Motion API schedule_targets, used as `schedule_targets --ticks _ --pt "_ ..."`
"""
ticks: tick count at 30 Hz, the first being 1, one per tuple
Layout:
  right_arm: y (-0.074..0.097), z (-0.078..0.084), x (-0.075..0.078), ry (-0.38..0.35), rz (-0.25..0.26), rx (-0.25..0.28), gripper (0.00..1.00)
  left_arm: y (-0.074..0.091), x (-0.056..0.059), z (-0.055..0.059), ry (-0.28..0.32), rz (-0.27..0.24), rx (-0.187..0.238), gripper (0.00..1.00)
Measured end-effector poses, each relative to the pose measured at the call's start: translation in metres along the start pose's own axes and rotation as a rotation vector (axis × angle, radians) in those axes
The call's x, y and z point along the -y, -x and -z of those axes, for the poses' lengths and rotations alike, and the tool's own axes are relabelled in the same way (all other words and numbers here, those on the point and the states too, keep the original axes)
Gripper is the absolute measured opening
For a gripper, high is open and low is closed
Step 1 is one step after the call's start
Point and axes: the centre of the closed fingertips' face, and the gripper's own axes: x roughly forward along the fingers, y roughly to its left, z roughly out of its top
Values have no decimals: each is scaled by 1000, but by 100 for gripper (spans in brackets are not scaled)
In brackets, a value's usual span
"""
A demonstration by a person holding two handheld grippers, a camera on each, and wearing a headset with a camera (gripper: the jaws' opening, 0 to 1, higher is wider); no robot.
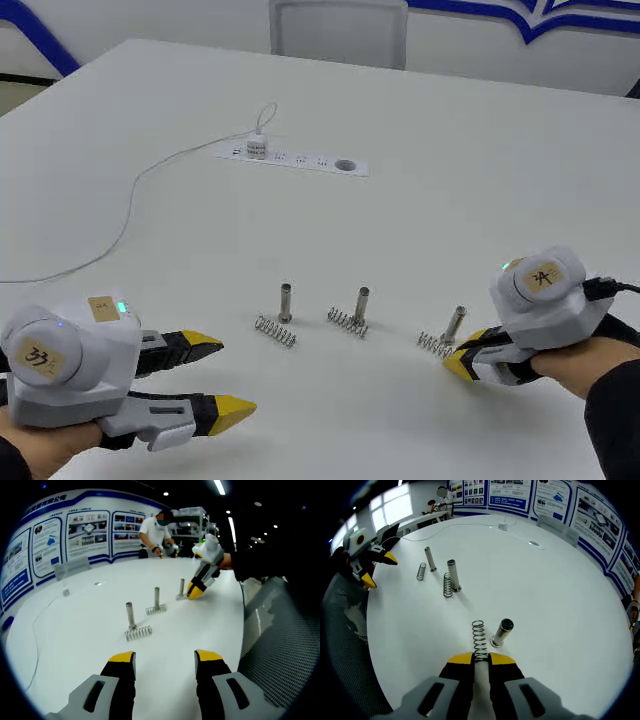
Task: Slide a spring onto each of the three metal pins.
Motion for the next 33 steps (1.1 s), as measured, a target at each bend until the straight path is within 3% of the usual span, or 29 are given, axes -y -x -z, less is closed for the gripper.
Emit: schedule_targets --ticks 7,17,26,33 --pt "4 0 -11 12 -20 -11 12 -2 10 0 -31 42 -14 46" --pt "10 -2 -35 61 -71 -18 11 -9 26 -5 -137 144 -69 45" --pt "18 -15 -73 109 -147 16 11 -22 34 -20 -231 212 -92 42" --pt "20 -30 -104 145 -226 39 11 -35 45 -26 -263 253 -88 40"
